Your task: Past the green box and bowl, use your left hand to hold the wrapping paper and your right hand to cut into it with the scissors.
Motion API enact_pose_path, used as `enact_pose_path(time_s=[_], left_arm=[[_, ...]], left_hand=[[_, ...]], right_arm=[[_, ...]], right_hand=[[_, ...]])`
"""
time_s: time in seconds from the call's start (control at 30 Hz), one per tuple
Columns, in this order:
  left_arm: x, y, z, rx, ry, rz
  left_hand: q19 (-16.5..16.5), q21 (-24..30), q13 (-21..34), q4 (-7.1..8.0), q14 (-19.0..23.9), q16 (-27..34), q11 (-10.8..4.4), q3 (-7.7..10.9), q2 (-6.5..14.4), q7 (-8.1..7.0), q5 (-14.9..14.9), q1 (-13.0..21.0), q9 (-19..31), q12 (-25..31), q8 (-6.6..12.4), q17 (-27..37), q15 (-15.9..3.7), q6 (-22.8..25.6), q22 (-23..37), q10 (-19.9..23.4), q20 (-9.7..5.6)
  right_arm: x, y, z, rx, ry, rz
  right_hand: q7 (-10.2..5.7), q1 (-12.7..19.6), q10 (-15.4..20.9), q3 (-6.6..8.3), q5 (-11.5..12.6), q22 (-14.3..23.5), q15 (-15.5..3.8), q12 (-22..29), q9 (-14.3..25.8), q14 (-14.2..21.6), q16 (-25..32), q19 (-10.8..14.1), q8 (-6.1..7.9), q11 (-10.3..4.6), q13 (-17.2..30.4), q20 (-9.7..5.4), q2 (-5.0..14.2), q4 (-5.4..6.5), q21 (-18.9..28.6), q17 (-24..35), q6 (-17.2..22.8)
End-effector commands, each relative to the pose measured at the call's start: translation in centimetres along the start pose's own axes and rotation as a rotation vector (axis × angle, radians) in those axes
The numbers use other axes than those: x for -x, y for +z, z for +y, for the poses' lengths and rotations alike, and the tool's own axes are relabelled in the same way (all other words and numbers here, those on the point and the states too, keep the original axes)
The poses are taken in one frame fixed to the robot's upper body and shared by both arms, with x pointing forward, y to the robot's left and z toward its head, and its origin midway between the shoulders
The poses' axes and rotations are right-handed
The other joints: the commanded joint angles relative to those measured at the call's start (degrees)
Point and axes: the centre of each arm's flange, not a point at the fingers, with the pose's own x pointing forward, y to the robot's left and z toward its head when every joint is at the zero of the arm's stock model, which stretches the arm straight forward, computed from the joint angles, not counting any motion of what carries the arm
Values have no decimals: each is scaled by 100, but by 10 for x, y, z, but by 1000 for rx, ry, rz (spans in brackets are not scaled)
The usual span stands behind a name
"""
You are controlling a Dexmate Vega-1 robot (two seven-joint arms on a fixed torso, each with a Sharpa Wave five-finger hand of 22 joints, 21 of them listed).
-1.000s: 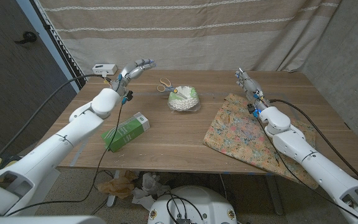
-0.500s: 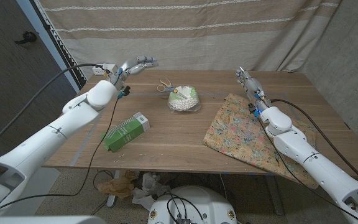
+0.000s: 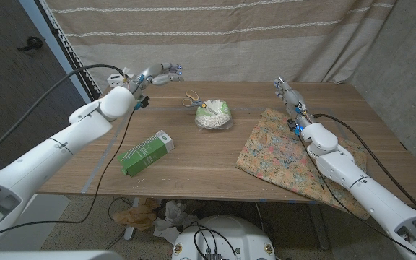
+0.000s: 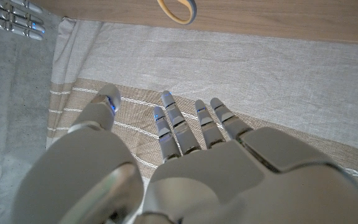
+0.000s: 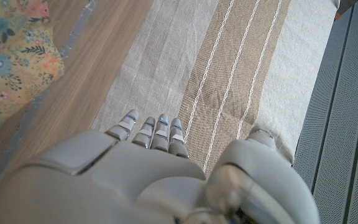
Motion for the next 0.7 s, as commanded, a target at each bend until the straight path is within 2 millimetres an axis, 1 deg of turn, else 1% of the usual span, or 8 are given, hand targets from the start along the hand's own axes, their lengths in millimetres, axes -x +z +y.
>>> enact_pose_path(time_s=[0.03, 0.1, 0.27, 0.37, 0.4, 0.47, 0.67, 0.7], left_arm=[[-6, 16, 11, -176, -1, 13], [-7, 17, 11, -186, -6, 14], [-12, 22, 13, -244, 5, 12], [-11, 25, 12, -319, 70, 16], [-12, 27, 10, -348, 85, 13], [-14, 29, 8, -384, 102, 11], [-22, 36, 10, -453, 60, 1], [-23, 37, 10, -465, 55, -2]], left_hand=[[94, -52, 56, 2, 40, 22, -8, 65, -41, -14, 13, 87, 62, 65, 155, 36, -941, 324, 37, 213, -25], [99, -64, 62, 0, 34, 19, -10, 59, -66, 17, 18, 93, 49, 63, 98, 36, -947, 208, 37, 221, -29], [109, -99, 78, -18, 4, 8, -12, 15, -150, -105, 49, 113, 15, 36, 145, 35, -955, 393, 36, 188, -38], [125, -111, 87, -24, 15, 14, -14, 5, -156, -104, 69, 144, 0, 44, 176, 36, -957, 505, 36, 225, -53], [187, -102, 97, -22, 91, 45, -9, 5, -144, -128, 89, 174, -13, 79, 170, 40, -957, 522, 37, 330, -66], [211, -101, 101, -22, 114, 51, -13, 3, -144, -156, 97, 188, -18, 84, 172, 41, -963, 542, 37, 352, -81], [263, -122, 124, -19, 180, 57, -18, -19, -155, -144, 143, 244, -5, 105, 270, 43, -971, 810, 38, 454, -118], [263, -132, 131, -17, 184, 52, -18, -30, -159, -113, 158, 256, 2, 106, 298, 43, -972, 885, 40, 476, -118]], right_arm=[[-5, 1, -3, 7, -9, -9], [-5, 2, -3, 8, -11, -10], [-3, 4, -5, 10, -20, -16], [-3, 4, -6, 11, -17, -19], [-3, 5, -6, 13, -19, -19], [-3, 5, -6, 10, -17, -21], [-2, 5, -6, 14, -21, -21], [-2, 5, -6, 11, -24, -19]], right_hand=[[-82, 43, 82, -14, 28, 24, -17, 17, 14, -58, -2, -2, -20, -61, 16, 32, 20, -30, -40, 11, -44], [-87, 45, 99, -15, 29, 24, -27, 22, 14, -61, -2, -6, -21, -82, 16, 34, 22, -31, -46, 11, -49], [-103, 52, 131, -15, 31, 25, -42, 33, 15, -70, -3, -10, -29, -123, 18, 38, 29, -35, -59, 11, -78], [-111, 55, 139, -15, 32, 25, -52, 36, 15, -75, -4, -7, -30, -142, 19, 34, 32, -36, -63, 11, -84], [-112, 56, 144, -15, 32, 25, -55, 37, 16, -79, -5, -8, -29, -146, 20, 35, 33, -37, -64, 11, -85], [-112, 59, 145, -15, 33, 25, -57, 37, 16, -80, -5, -7, -29, -145, 20, 38, 34, -39, -67, 11, -86], [-114, 66, 150, -15, 35, 25, -61, 38, 16, -79, -3, -6, -28, -145, 21, 38, 39, -42, -76, 10, -92], [-108, 68, 154, -14, 35, 25, -62, 39, 16, -81, -3, -5, -27, -136, 22, 40, 40, -43, -77, 10, -91]])
